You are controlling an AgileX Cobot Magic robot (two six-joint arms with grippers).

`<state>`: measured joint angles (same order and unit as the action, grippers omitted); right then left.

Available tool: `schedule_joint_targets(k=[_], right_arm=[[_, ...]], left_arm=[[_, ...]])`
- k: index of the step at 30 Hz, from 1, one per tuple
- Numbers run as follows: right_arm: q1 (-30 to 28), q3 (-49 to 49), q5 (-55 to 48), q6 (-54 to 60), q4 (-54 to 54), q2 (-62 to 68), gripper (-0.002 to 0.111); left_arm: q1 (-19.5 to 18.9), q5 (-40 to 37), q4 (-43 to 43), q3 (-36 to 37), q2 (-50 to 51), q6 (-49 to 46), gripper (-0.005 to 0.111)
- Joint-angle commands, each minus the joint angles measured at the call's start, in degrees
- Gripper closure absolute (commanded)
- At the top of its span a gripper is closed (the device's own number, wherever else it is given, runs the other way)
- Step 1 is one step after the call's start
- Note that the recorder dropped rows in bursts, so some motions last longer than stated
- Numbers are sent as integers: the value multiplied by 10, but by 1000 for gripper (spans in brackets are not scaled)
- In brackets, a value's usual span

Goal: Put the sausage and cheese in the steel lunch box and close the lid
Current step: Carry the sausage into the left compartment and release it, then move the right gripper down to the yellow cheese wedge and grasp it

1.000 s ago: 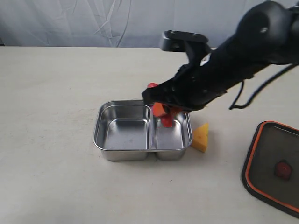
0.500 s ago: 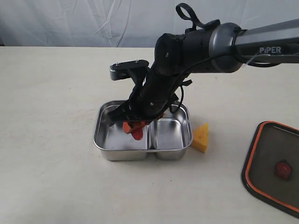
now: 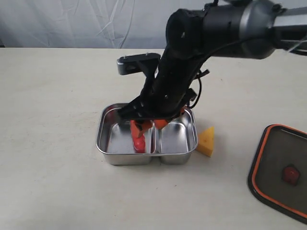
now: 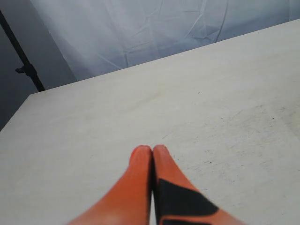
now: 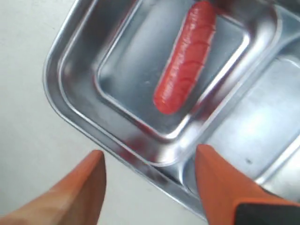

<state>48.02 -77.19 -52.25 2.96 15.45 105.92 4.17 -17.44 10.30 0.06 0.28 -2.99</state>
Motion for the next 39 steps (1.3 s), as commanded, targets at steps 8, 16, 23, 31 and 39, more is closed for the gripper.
schedule_joint_targets(k=[8, 16, 23, 31, 39], right_arm=[[0, 67, -158, -249, -347, -136, 53], [-100, 167, -26, -233, -252, -137, 53], [-147, 172, 81, -262, -159, -67, 53], [-147, 169, 131, -296, -115, 10, 53], [-148, 169, 172, -296, -63, 13, 53]], left_arm=[[4, 4, 5, -1, -3, 4, 107], [4, 4, 6, -1, -3, 4, 107], [4, 4, 6, -1, -3, 4, 107], [4, 4, 6, -1, -3, 4, 107], [4, 4, 6, -1, -3, 4, 107]])
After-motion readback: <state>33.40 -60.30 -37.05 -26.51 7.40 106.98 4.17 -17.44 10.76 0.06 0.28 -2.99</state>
